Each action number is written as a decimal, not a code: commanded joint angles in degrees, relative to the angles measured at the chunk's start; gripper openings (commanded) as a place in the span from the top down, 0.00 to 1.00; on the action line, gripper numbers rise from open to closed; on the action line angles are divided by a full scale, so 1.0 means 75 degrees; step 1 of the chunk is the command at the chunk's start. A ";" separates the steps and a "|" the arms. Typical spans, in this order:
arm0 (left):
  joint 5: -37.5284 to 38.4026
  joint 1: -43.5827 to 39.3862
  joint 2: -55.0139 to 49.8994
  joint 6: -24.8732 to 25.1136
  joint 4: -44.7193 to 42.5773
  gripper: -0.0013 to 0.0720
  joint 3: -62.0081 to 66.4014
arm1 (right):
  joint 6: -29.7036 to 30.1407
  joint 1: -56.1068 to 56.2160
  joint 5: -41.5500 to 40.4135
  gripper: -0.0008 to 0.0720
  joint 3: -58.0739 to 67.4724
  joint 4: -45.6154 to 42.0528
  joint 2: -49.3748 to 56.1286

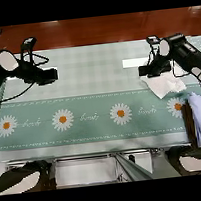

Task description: Fold the shirts.

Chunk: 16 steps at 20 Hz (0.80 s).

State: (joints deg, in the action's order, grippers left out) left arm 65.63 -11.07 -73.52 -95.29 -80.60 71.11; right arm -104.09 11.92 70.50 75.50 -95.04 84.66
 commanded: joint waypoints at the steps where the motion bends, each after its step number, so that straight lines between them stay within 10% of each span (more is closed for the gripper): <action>1: -0.0003 -0.0003 -0.0003 0.0003 0.0000 0.96 -0.0003 | 0.0000 0.0003 0.0000 0.96 -0.0003 0.0000 0.0006; 16: -0.0006 -0.0003 -0.0003 0.0000 0.0000 0.96 -0.0003 | -0.0032 0.0006 -0.0111 0.96 -0.0006 0.0017 0.0006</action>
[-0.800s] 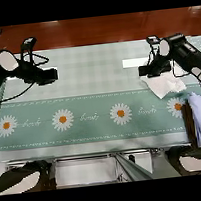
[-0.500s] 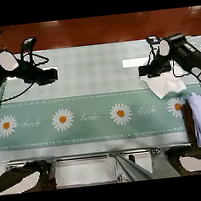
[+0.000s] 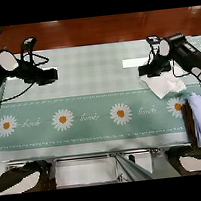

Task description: Fold the shirts.

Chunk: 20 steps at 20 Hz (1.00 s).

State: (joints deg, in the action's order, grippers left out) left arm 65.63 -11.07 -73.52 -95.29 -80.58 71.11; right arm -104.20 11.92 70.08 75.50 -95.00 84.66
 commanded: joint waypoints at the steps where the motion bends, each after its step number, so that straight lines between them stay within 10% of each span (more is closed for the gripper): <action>1: -0.0006 -0.0003 -0.0003 0.0000 -0.0003 0.96 -0.0003 | -0.0015 0.0006 -0.0082 0.96 -0.0006 0.0006 0.0006; 5: -0.0373 -0.0003 -0.0023 0.0000 -0.0003 0.95 -0.0003 | -0.0012 0.0003 -0.0463 0.95 0.0003 -0.0233 0.0006; 6: -0.0571 -0.0003 -0.0044 0.0006 -0.0015 0.87 -0.0003 | -0.0079 0.0003 -0.0635 0.75 0.0015 -0.0557 0.0006; 7: -0.0842 -0.0003 -0.0067 0.0003 -0.0093 0.35 -0.0003 | -0.0128 0.0003 -0.0752 0.14 0.0082 -0.0976 0.0006; 8: -0.0944 -0.0003 -0.0105 0.0035 -0.0102 0.03 0.0003 | -0.0079 0.0000 -0.0825 0.12 0.0184 -0.1504 0.0006; 12: -0.0994 0.0061 -0.0297 0.0801 -0.0527 0.02 0.0038 | -0.0379 -0.0682 -0.1003 0.12 0.0405 -0.2838 0.0044; 20: -0.1486 0.0047 -0.0525 0.0720 -0.0860 0.02 0.0038 | -0.0216 -0.2567 -0.1241 0.12 0.0408 0.0131 0.1702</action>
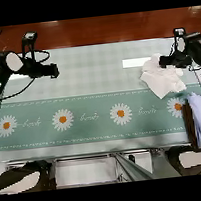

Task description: Fold the shirts.

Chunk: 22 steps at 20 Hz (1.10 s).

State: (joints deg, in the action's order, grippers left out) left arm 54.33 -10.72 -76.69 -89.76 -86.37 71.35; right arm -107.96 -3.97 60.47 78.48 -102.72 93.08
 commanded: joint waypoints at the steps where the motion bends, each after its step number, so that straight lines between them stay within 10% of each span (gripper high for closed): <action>1: 0.0160 0.0000 -0.0160 -0.0017 -0.0087 0.02 0.0006 | 0.0539 -0.0466 0.0149 0.16 0.0012 0.1510 0.0717; 2: 0.0312 0.0000 -0.0216 -0.0006 -0.0090 0.02 0.0006 | 0.0866 -0.0458 0.0219 0.27 0.0012 0.1821 0.0758; 4: 0.0460 0.0055 -0.0195 0.0221 -0.0525 0.02 0.0064 | 0.1580 -0.0458 0.0414 0.95 0.0140 0.2454 0.0691; 10: 0.1786 0.0816 0.1256 0.0256 -0.0087 0.02 0.0498 | 0.2154 -0.0277 0.1061 0.96 0.2728 0.2664 -0.0921; 22: 0.1087 0.0166 0.5324 0.0595 0.3080 0.02 -0.3861 | 0.3241 0.1405 0.1891 0.96 0.4724 0.2783 -0.4371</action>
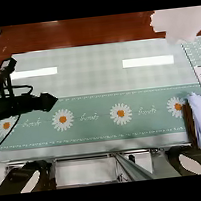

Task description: Fold the shirts.

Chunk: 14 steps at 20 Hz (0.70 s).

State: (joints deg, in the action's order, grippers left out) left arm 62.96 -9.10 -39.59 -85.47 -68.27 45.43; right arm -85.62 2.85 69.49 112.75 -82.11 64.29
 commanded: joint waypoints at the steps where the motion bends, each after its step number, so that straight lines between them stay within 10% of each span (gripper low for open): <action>1: -0.0154 -0.0055 0.0382 0.0023 0.0743 0.02 -0.0425 | 0.0289 0.0848 0.1102 0.96 0.0152 0.0023 -0.0562; 6: -0.0399 -0.0076 0.0373 0.0026 0.0793 0.02 -0.0516 | 0.0087 0.2850 0.1518 0.96 -0.1518 0.0023 -0.0562; 14: -0.0533 -0.0076 0.0000 0.0026 0.0796 0.02 -0.0653 | -0.1174 0.4674 -0.0938 0.96 -0.5266 0.0629 0.1559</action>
State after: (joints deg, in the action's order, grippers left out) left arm 59.75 -9.65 -38.24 -85.30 -62.43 40.75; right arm -91.55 33.61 68.95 79.46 -80.58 68.79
